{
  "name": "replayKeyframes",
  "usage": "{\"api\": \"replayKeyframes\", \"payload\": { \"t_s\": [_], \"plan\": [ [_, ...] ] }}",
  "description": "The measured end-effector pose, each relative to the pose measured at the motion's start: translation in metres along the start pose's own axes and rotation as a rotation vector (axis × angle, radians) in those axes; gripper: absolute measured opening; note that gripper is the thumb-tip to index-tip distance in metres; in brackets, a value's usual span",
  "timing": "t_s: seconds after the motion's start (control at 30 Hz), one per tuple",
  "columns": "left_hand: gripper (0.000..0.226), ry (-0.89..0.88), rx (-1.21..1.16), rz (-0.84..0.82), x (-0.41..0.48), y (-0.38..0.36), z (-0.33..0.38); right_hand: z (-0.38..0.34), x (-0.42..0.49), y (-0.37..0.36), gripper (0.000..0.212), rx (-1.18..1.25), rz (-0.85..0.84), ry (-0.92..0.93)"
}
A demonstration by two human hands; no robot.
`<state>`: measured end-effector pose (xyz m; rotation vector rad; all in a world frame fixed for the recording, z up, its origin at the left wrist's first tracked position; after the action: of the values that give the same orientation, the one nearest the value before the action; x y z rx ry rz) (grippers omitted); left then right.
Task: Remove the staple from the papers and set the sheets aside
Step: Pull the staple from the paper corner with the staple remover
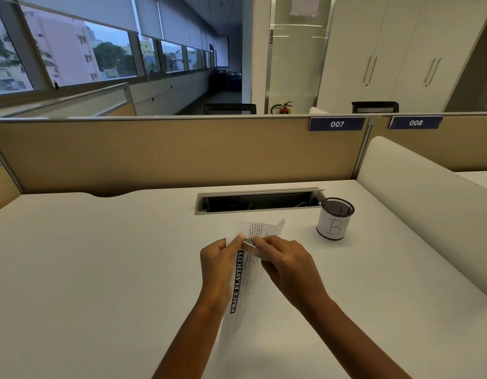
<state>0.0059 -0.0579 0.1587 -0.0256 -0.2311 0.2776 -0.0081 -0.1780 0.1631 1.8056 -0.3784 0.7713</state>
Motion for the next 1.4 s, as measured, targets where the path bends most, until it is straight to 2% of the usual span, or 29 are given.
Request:
{"api": "replayKeyframes", "payload": {
  "t_s": [0.23, 0.33, 0.4, 0.57, 0.8, 0.9, 1.0, 1.17, 1.27, 1.4],
  "plan": [
    [0.023, 0.048, -0.049, 0.003, -0.001, -0.001, 0.002, 0.007, 0.002, 0.002, 0.044, -0.015, 0.020, 0.147],
    [0.021, 0.009, -0.039, -0.042, 0.000, -0.002, 0.008, 0.005, -0.007, -0.003, 0.034, -0.015, 0.014, 0.240],
    [0.024, -0.014, -0.039, -0.041, 0.004, -0.001, 0.014, 0.004, -0.015, -0.007, 0.034, 0.011, -0.006, 0.233],
    [0.018, -0.011, -0.098, -0.036, 0.015, 0.003, 0.020, 0.007, -0.022, -0.010, 0.041, 0.096, -0.096, 0.091],
    [0.010, 0.084, -0.208, -0.045, 0.014, 0.003, 0.009, 0.007, -0.007, -0.004, 0.031, 0.504, -0.172, -0.338],
    [0.006, 0.183, -0.316, -0.075, 0.012, -0.001, 0.007, 0.005, -0.005, -0.004, 0.027, 0.545, -0.172, -0.390],
    [0.012, 0.235, -0.386, -0.113, 0.008, -0.002, 0.004, 0.006, -0.005, -0.005, 0.025, 0.568, -0.186, -0.434],
    [0.011, 0.204, -0.264, -0.111, 0.003, -0.002, -0.007, 0.006, -0.008, -0.010, 0.025, 0.638, -0.231, -0.525],
    [0.010, 0.259, -0.245, -0.069, 0.002, 0.001, -0.012, 0.006, -0.009, -0.013, 0.026, 0.671, -0.277, -0.579],
    [0.023, 0.336, -0.178, -0.037, -0.001, 0.004, -0.015, 0.005, -0.007, -0.015, 0.027, 0.681, -0.382, -0.628]
  ]
}}
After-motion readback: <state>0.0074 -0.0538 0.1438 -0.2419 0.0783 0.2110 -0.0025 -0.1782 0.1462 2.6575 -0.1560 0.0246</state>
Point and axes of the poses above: each hand's wrist, its own x-axis towards the middle knuckle, its own y-axis out of the back of the hand, z = x × y, the point moved 1 cm from there along x, towards the middle knuckle, and after that the axes turned 15 degrees about -y, right-handed, at the moved point
